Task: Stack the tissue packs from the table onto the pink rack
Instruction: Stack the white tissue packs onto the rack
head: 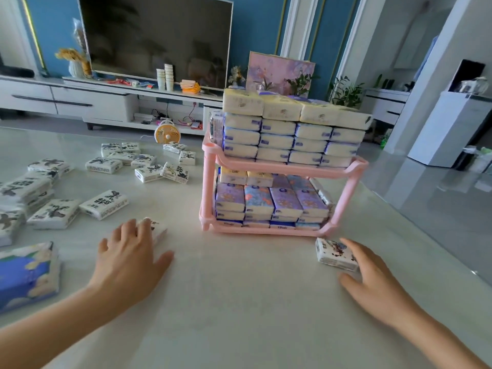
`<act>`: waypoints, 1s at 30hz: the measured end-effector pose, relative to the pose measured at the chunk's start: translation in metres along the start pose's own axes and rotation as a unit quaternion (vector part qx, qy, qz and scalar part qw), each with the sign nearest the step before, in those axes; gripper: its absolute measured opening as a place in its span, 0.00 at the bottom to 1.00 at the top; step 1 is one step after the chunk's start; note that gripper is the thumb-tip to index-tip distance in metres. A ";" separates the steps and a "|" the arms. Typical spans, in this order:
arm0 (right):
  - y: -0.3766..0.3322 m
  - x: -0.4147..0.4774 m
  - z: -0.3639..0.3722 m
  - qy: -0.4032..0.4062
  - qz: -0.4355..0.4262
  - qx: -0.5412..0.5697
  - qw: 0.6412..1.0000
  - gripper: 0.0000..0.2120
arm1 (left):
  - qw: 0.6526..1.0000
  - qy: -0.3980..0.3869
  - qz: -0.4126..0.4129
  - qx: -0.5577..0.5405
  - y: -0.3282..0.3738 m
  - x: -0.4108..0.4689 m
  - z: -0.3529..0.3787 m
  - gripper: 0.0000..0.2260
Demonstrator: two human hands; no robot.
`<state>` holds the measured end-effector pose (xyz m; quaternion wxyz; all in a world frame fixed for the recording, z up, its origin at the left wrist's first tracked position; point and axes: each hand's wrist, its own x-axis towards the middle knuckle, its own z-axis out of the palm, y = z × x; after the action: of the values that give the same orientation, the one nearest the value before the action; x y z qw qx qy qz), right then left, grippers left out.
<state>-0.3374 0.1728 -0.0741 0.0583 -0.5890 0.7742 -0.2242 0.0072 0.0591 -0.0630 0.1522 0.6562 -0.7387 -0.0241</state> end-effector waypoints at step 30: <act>-0.123 0.070 0.025 0.194 -0.068 0.114 0.972 0.21 | 0.983 0.181 0.026 -0.017 0.145 0.016 -0.001 0.20</act>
<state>-0.2403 0.0747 -0.0331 -0.0414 -0.5748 0.6984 -0.4244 -0.1334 0.0634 -0.0248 0.2946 0.6280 -0.7152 0.0863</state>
